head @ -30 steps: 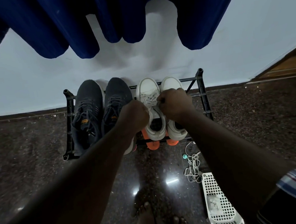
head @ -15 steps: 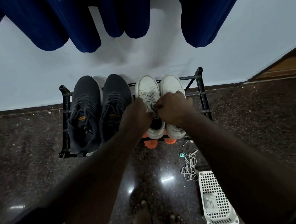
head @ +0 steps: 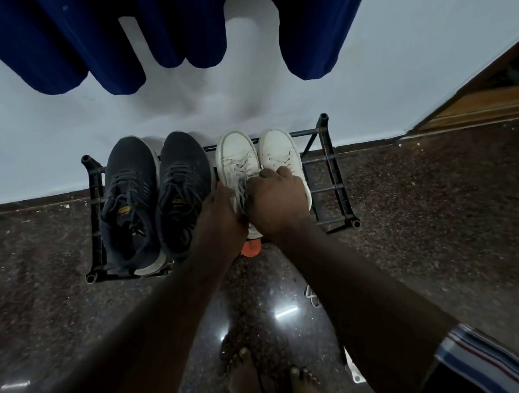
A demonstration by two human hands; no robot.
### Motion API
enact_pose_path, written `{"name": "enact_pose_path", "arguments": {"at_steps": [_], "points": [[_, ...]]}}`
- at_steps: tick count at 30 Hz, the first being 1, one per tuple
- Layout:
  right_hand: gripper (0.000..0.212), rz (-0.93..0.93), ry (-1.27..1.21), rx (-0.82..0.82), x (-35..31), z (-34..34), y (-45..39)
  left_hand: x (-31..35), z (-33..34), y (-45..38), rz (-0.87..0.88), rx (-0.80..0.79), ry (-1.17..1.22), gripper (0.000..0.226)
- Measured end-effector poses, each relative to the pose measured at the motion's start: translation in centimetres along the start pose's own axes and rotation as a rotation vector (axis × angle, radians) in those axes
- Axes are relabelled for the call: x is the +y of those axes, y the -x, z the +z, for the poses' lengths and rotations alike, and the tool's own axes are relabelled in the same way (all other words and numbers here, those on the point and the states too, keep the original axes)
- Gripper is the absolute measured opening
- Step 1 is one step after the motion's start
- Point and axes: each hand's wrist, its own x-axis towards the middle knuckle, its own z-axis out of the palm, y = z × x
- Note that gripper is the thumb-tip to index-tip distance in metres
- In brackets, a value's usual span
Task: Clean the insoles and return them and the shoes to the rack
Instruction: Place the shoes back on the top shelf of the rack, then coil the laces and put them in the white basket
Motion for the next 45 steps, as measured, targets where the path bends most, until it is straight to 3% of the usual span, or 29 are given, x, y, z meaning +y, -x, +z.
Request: {"name": "enact_pose_path", "arguments": {"at_steps": [4, 8, 11, 17, 23, 27, 32, 39, 45], "points": [[0.021, 0.074, -0.292, -0.001, 2.6, -1.1, 2.6, 0.7, 0.2, 2.7, -0.073, 0.063, 0.034, 0.041], [0.018, 0.231, -0.355, 0.096, 5.9, -2.4, 6.9, 0.7, 1.8, 6.0, 0.005, 0.073, 0.043, 0.019], [0.009, 0.313, -0.345, 0.092, 7.6, -1.5, 11.1, 0.4, 4.7, 9.4, 0.045, -0.047, 0.018, 0.016], [0.020, 0.508, -0.252, -0.244, 9.9, 6.6, 20.7, -1.1, 12.2, 16.6, -0.064, -0.370, -0.124, 0.040], [0.028, 0.703, -0.248, -0.519, 13.6, 14.4, 29.3, -3.7, 20.4, 21.5, -0.106, -0.519, -0.228, 0.063], [0.035, 0.855, -0.279, -0.575, 16.9, 18.2, 33.8, -5.0, 25.4, 22.9, -0.121, -0.614, -0.272, 0.044], [0.028, 0.810, -0.172, -0.576, 21.4, 24.2, 35.4, -7.8, 32.1, 22.9, -0.069, -0.608, -0.281, 0.047], [0.037, 0.666, -0.012, -0.488, 26.9, 31.0, 33.6, -10.4, 39.2, 21.3, -0.093, -0.518, -0.184, 0.047], [0.024, 0.600, -0.015, -0.441, 28.7, 33.7, 31.7, -11.5, 42.9, 19.3, -0.025, -0.471, -0.148, 0.035]]}}
